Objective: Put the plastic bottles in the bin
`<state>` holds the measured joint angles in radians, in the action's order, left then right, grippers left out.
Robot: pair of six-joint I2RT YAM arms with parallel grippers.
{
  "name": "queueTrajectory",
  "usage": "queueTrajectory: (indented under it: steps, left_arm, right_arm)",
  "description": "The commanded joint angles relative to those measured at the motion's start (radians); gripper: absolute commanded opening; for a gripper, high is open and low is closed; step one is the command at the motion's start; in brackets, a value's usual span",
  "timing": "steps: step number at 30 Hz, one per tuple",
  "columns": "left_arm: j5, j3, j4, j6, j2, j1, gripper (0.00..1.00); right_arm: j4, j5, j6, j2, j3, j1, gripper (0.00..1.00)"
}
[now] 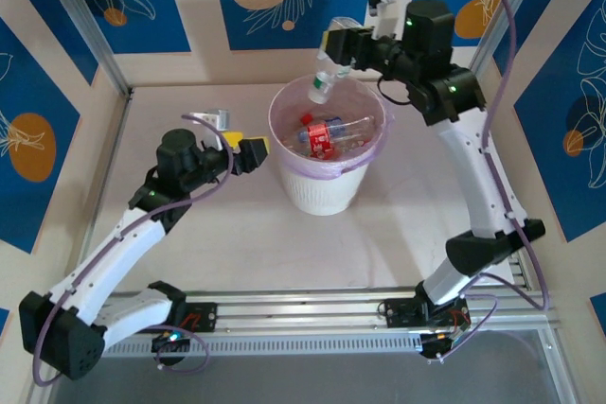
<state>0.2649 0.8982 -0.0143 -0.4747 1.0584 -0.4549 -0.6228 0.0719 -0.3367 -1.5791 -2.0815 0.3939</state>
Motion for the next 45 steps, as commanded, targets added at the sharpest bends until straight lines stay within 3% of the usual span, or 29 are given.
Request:
queueTrajectory:
  steps: [1,11,20,26,36,45]
  left_arm:
    - [0.016,0.076,-0.012,-0.051,0.049,-0.013,0.85]
    - [-0.066,0.185,0.032,-0.057,0.182,-0.061,0.7]
    - [-0.074,0.212,0.034,-0.059,0.218,-0.076,0.57]
    - [-0.09,0.225,0.051,-0.047,0.227,-0.08,0.54]
    - [-0.093,0.239,0.061,-0.038,0.244,-0.081,0.52]
    - [-0.095,0.246,0.063,-0.032,0.254,-0.082,0.51]
  right_arm:
    - [-0.104,0.037,0.052,0.027,0.067,-0.019,0.39]
    - [-0.261,0.104,0.12,-0.038,0.097,-0.002,0.39]
    - [-0.248,0.15,0.107,-0.132,0.121,0.032,0.4]
    - [-0.254,0.147,0.115,-0.212,0.089,0.057,0.5]
    - [-0.287,0.0,0.142,-0.211,0.038,0.058,0.75]
    - [-0.31,-0.119,0.172,-0.143,0.033,0.056,0.77]
